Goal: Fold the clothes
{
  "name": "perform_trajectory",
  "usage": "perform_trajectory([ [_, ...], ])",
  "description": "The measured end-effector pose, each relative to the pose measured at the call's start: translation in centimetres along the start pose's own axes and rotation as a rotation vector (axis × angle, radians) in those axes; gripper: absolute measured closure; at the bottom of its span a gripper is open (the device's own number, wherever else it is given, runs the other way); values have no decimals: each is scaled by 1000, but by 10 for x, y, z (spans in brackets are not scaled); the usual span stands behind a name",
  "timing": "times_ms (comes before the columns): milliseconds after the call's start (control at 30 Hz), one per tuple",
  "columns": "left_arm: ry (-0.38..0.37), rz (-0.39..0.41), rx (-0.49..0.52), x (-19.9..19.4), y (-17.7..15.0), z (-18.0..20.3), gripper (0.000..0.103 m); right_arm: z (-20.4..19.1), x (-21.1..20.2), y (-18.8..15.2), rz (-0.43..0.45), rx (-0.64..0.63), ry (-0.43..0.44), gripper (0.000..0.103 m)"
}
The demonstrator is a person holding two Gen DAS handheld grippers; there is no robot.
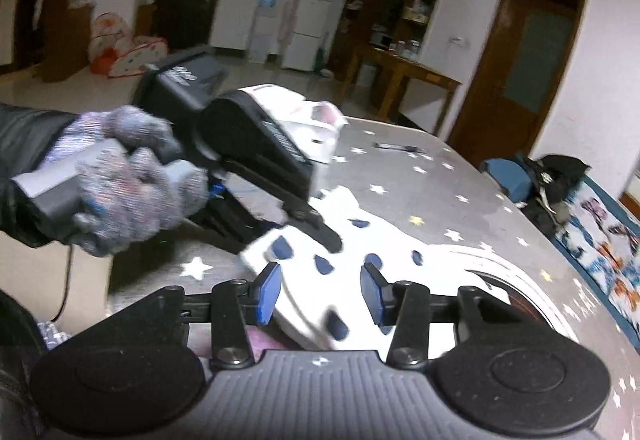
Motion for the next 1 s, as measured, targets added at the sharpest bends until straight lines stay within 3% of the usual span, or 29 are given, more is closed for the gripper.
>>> perform_trajectory([
  [300, 47, 17, 112, -14, 3, 11, 76, 50, 16, -38, -101, 186, -97, 59],
  [767, 111, 6, 153, -25, 15, -12, 76, 99, 81, -48, -116, 360, 15, 59],
  [1000, 115, -4, 150, -22, 20, -15, 76, 127, 113, -53, -150, 432, -10, 59],
])
Point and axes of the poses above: each gripper's, at about its wrist camera, not at the fingertips, and x roughly the way its jaws point, z to its right, y to its top, the point moved 6 cm from there along x, roughly the way its jaws point, and after that the axes turned 14 degrees about -x, right-handed, at the moved point
